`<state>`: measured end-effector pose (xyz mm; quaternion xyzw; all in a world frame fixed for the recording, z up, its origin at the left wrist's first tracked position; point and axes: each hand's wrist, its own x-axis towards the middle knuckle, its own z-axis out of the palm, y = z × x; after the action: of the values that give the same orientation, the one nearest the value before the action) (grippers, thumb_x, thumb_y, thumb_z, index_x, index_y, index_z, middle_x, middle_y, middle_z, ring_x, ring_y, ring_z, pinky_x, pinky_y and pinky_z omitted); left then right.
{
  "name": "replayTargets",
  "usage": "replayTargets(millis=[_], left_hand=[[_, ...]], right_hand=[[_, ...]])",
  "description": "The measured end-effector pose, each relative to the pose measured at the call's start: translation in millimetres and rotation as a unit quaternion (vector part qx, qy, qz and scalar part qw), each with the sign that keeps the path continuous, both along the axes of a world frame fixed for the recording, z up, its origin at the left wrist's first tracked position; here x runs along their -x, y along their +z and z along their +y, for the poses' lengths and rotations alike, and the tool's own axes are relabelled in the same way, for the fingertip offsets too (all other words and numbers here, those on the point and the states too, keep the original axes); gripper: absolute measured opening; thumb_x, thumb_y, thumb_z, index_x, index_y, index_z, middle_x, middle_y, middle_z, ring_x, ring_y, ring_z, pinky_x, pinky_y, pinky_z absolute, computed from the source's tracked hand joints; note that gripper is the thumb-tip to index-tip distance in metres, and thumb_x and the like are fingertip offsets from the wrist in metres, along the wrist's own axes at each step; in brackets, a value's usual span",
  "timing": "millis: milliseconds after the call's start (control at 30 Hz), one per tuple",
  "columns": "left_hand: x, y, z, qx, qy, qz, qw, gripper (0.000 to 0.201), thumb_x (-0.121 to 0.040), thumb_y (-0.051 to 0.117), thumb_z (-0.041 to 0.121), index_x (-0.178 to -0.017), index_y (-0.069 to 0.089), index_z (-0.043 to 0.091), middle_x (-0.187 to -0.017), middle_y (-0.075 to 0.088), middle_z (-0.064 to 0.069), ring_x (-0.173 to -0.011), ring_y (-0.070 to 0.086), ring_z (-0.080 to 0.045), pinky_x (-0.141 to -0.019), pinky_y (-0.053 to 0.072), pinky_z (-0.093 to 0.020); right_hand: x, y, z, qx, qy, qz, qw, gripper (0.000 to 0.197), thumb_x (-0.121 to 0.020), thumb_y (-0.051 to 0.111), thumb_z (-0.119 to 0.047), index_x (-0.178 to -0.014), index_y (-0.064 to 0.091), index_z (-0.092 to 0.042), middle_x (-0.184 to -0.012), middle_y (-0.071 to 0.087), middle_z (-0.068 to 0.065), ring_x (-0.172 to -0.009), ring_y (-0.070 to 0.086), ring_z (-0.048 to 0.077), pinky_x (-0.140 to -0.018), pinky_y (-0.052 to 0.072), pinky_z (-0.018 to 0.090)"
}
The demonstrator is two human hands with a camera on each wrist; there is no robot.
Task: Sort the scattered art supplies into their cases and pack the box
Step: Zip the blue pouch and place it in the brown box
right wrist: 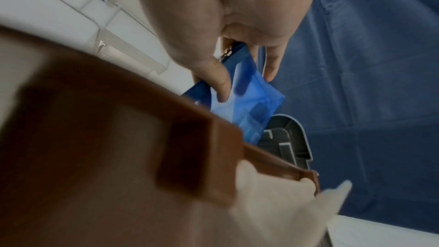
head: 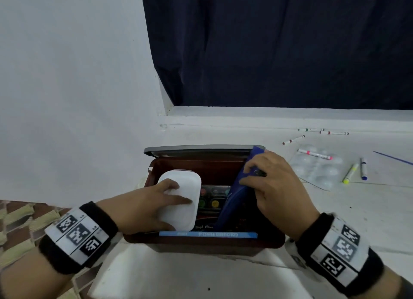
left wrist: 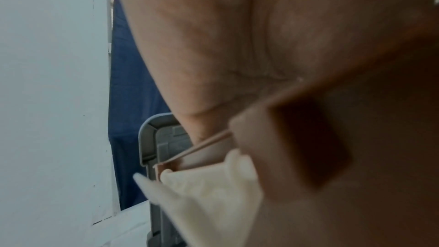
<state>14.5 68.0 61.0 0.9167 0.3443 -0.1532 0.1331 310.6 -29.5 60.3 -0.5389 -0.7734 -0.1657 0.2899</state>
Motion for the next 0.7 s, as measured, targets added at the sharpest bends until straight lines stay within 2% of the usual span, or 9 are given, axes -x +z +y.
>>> replayTargets(millis=[100,133,200,300,400,467,533,667,700], left_hand=[[8,2,1,0.012,-0.026,-0.023,0.999,0.064,-0.092,0.064,0.045,-0.141,0.029,0.064,-0.161,0.011,0.025,-0.146,0.028,-0.006,-0.118,0.031,-0.028],[11,3,1,0.009,-0.033,-0.024,0.999,0.064,-0.092,0.064,0.04,-0.141,0.03,0.064,-0.161,0.011,0.026,-0.146,0.026,-0.004,-0.118,0.03,-0.026],[15,2,1,0.0,-0.05,-0.021,0.999,0.065,-0.092,0.061,0.031,-0.142,0.032,0.061,-0.161,0.011,0.027,-0.146,0.026,-0.002,-0.115,0.029,-0.017],[18,4,4,-0.022,-0.078,-0.027,0.996,0.066,-0.092,0.062,0.032,-0.143,0.031,0.061,-0.161,0.013,0.027,-0.144,0.028,0.0,-0.108,0.023,-0.008],[18,4,10,-0.07,-0.112,-0.023,0.991,0.066,-0.091,0.063,0.042,-0.143,0.029,0.061,-0.161,0.022,0.021,-0.143,0.032,-0.005,-0.112,0.027,-0.017],[21,2,12,-0.093,-0.129,-0.021,0.987,0.063,-0.091,0.059,0.048,-0.144,0.027,0.06,-0.16,0.027,0.015,-0.142,0.037,-0.01,-0.114,0.033,-0.026],[27,2,13,-0.104,-0.139,-0.019,0.985,0.06,-0.092,0.053,0.052,-0.147,0.028,0.056,-0.16,0.032,0.011,-0.141,0.041,-0.011,-0.114,0.039,-0.029],[39,5,7,-0.069,-0.169,-0.069,0.981,0.048,-0.103,0.049,0.043,-0.149,0.044,0.031,-0.155,0.044,0.003,-0.142,0.041,-0.009,-0.11,0.043,-0.03],[40,8,5,-0.073,-0.174,-0.085,0.978,0.046,-0.105,0.044,0.043,-0.15,0.043,0.031,-0.156,0.043,0.005,-0.143,0.04,-0.007,-0.111,0.042,-0.028]], right_hand=[[-3,9,-5,0.037,-0.047,-0.051,0.997,0.011,-0.065,0.07,-0.012,-0.068,0.073,-0.022,-0.08,0.063,-0.005,-0.076,0.058,0.023,-0.083,0.037,0.034],[-4,12,-5,0.049,-0.067,-0.065,0.994,0.014,-0.059,0.076,-0.013,-0.064,0.07,-0.025,-0.075,0.062,-0.008,-0.072,0.057,0.021,-0.081,0.033,0.032],[-4,15,-6,0.062,-0.089,-0.071,0.992,0.016,-0.058,0.076,-0.016,-0.061,0.067,-0.029,-0.071,0.061,-0.011,-0.069,0.057,0.019,-0.078,0.029,0.033],[2,12,-7,0.043,-0.095,-0.033,0.994,0.007,-0.067,0.064,-0.021,-0.066,0.068,-0.027,-0.073,0.062,-0.01,-0.071,0.058,0.02,-0.079,0.033,0.035],[9,6,-6,0.024,-0.089,-0.013,0.996,0.008,-0.069,0.064,-0.019,-0.07,0.07,-0.023,-0.076,0.063,-0.008,-0.072,0.056,0.021,-0.08,0.036,0.035],[11,2,-5,0.029,-0.068,-0.021,0.997,0.006,-0.07,0.068,-0.016,-0.071,0.07,-0.022,-0.077,0.063,-0.007,-0.073,0.055,0.021,-0.08,0.039,0.036],[10,1,-4,0.043,-0.05,-0.026,0.997,0.007,-0.069,0.072,-0.015,-0.072,0.07,-0.021,-0.078,0.062,-0.007,-0.074,0.055,0.021,-0.079,0.043,0.038],[4,0,-6,0.045,-0.051,0.002,0.998,0.01,-0.067,0.074,-0.013,-0.07,0.069,-0.021,-0.077,0.063,-0.008,-0.073,0.054,0.019,-0.072,0.037,0.031],[3,0,-6,0.043,-0.05,0.011,0.998,0.013,-0.066,0.077,-0.011,-0.07,0.07,-0.021,-0.077,0.063,-0.008,-0.072,0.054,0.018,-0.07,0.034,0.029]])
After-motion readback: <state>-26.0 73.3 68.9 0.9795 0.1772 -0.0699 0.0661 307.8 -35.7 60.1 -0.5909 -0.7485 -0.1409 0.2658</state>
